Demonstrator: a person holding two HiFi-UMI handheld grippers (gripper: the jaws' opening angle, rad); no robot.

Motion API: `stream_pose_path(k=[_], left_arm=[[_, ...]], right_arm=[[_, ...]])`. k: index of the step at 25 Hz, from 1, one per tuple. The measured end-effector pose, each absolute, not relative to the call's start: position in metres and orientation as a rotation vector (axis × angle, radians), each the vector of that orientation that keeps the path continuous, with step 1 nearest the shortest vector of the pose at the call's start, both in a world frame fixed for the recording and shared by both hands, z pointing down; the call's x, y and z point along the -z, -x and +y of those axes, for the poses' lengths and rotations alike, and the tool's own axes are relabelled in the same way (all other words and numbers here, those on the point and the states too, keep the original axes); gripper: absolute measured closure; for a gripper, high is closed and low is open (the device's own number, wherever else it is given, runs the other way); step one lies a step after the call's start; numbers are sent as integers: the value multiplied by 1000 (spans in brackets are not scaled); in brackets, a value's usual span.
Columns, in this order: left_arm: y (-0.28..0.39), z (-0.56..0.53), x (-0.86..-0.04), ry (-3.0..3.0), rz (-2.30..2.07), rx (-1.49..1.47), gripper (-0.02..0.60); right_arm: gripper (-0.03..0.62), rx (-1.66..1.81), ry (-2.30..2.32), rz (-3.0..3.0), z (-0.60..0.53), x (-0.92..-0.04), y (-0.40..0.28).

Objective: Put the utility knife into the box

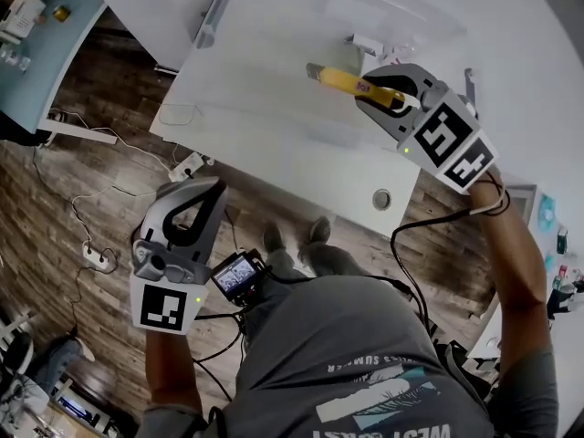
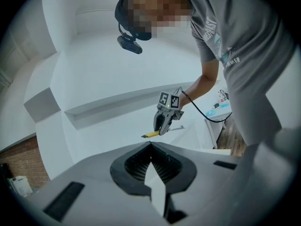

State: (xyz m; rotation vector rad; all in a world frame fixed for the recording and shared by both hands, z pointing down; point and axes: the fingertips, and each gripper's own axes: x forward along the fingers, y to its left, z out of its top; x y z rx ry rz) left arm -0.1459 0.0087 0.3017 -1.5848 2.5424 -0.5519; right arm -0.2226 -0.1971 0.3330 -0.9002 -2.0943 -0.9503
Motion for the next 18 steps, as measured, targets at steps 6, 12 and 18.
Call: stream_pose_path(k=[6, 12, 18], left_arm=[[143, 15, -307, 1550, 2590, 556, 571], [133, 16, -318, 1508, 2668, 594, 571], [128, 31, -325, 1448, 2764, 620, 571]], right_arm=[[474, 817, 973, -1892, -205, -415, 246], [473, 606, 1053, -1765, -217, -480, 256], [473, 589, 1123, -1625, -215, -528, 262]])
